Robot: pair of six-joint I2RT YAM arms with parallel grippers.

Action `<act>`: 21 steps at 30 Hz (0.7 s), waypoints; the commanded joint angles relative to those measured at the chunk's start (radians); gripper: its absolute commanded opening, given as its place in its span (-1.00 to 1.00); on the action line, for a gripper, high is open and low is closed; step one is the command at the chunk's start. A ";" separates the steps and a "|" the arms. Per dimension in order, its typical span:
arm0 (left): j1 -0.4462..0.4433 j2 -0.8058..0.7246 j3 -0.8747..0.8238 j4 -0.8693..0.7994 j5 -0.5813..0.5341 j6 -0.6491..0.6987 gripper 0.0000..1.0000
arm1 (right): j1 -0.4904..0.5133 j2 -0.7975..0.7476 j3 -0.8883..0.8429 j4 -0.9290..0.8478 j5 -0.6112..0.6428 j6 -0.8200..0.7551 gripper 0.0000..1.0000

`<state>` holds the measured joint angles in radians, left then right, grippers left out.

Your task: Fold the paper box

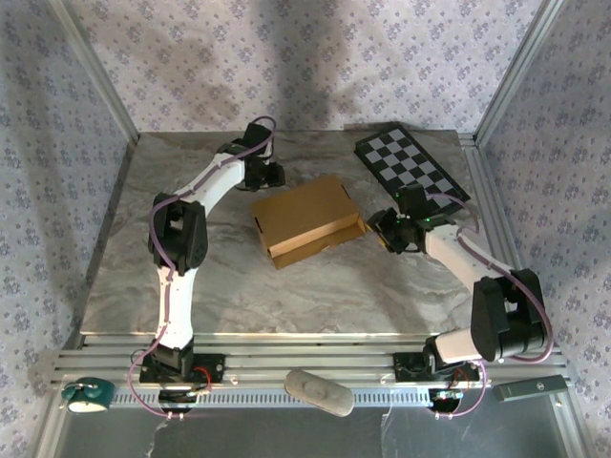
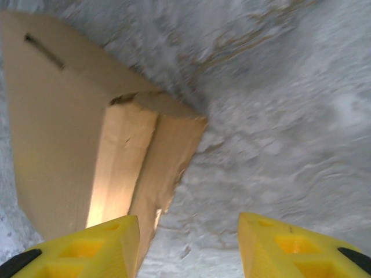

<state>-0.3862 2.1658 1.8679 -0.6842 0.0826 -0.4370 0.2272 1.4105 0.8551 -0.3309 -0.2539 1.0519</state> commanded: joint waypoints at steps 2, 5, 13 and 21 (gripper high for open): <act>-0.001 -0.020 -0.074 -0.055 0.004 0.017 -0.05 | -0.073 0.068 0.016 0.000 -0.087 -0.078 -0.01; -0.004 -0.071 -0.153 -0.034 0.016 -0.002 -0.06 | -0.114 0.131 0.051 0.006 -0.118 -0.098 -0.01; -0.022 -0.168 -0.277 -0.008 0.028 -0.039 -0.09 | -0.109 0.331 0.242 -0.061 -0.100 -0.265 -0.45; -0.028 -0.213 -0.181 -0.052 0.006 -0.043 -0.05 | -0.124 0.355 0.317 -0.255 -0.119 0.013 -0.44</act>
<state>-0.4129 2.0056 1.6276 -0.7059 0.1043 -0.4763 0.1154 1.7954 1.1606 -0.4381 -0.3737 0.9062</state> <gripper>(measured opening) 0.470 0.282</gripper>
